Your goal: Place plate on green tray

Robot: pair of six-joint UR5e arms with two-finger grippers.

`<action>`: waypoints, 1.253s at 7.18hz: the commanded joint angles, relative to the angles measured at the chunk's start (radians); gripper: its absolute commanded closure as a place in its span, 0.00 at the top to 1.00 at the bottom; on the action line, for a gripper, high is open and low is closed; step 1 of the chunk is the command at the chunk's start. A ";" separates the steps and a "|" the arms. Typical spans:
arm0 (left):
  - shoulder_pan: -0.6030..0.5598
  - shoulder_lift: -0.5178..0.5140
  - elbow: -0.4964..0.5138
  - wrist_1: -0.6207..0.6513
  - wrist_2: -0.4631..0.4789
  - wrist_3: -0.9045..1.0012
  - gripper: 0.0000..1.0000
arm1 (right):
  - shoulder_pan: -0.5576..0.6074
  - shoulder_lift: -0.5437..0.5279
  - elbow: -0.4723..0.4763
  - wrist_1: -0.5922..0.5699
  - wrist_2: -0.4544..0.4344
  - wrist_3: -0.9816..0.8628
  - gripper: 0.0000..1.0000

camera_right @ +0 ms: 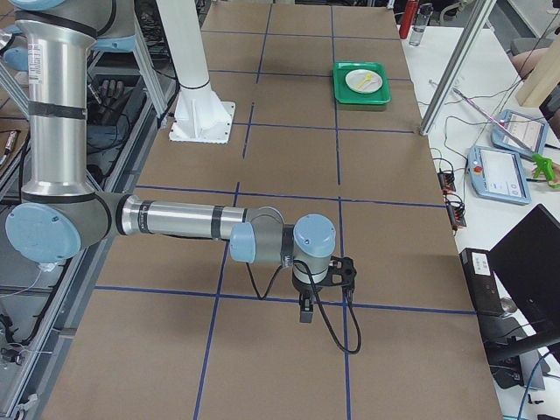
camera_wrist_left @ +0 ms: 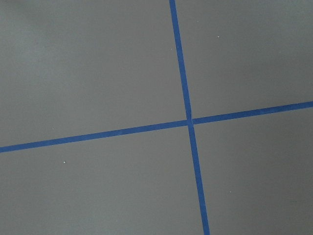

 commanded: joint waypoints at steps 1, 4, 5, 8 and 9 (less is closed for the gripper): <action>0.005 -0.014 0.037 -0.082 0.001 0.000 1.00 | 0.000 0.000 0.000 0.000 0.000 0.000 1.00; 0.007 -0.017 0.072 -0.099 -0.001 0.007 1.00 | 0.000 0.000 0.000 0.000 0.000 -0.002 1.00; 0.007 -0.016 0.061 -0.091 -0.001 0.007 1.00 | 0.000 0.000 0.000 0.000 0.000 0.000 1.00; 0.010 -0.004 0.012 -0.021 -0.001 0.007 1.00 | 0.000 0.000 0.000 0.000 0.000 0.000 1.00; 0.010 -0.004 0.019 -0.025 -0.001 0.007 1.00 | 0.000 0.000 0.000 0.000 0.000 0.000 1.00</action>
